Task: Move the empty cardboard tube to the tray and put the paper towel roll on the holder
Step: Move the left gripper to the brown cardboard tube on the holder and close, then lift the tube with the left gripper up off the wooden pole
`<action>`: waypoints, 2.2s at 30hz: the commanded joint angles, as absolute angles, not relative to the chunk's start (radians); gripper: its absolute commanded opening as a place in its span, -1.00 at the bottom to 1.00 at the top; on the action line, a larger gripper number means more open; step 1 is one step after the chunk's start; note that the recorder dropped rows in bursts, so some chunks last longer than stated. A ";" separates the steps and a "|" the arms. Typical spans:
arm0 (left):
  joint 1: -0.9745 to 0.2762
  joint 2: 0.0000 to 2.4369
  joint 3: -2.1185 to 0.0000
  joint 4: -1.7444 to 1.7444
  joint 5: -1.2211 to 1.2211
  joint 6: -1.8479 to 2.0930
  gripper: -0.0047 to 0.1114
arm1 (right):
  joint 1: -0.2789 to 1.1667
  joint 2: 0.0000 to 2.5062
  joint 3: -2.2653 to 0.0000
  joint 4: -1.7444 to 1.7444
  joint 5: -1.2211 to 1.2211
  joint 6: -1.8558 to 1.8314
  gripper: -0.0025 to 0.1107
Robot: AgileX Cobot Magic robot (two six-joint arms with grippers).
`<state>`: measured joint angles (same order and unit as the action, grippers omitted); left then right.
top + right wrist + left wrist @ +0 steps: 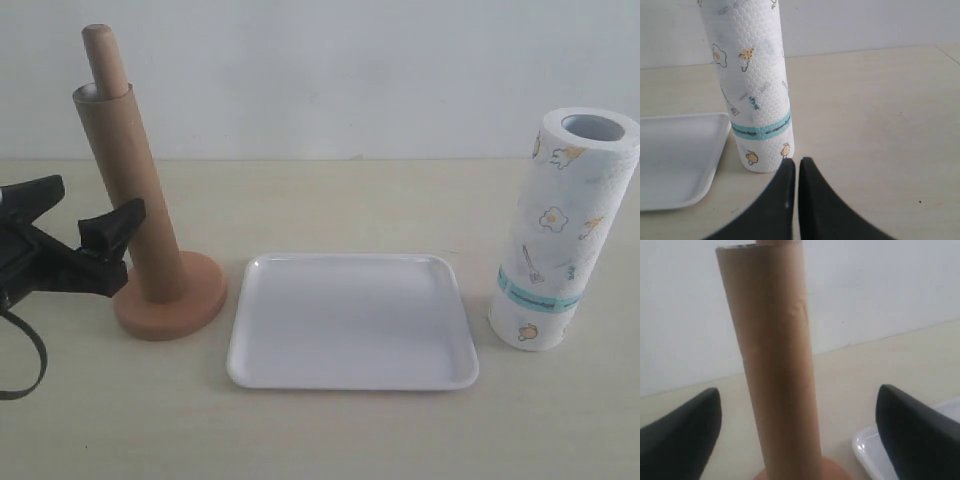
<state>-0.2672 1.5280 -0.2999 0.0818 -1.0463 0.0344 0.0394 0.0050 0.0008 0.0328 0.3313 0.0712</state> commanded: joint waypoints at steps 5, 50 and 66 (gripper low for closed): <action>-0.272 1.631 -0.400 0.087 -1.068 0.000 0.47 | 0.033 0.000 0.000 0.031 0.326 0.070 -0.91; -0.272 1.593 -0.524 0.087 -1.007 0.000 -0.85 | 0.033 0.000 0.000 0.031 0.326 0.070 -0.91; -0.272 1.075 -0.731 0.103 -0.779 -0.049 -0.85 | 0.033 0.000 0.000 0.031 0.326 0.070 -0.91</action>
<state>-0.2672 1.1177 -0.6757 0.0897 -0.8553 -0.0276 0.0394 0.0050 0.0008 0.0328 0.3313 0.0712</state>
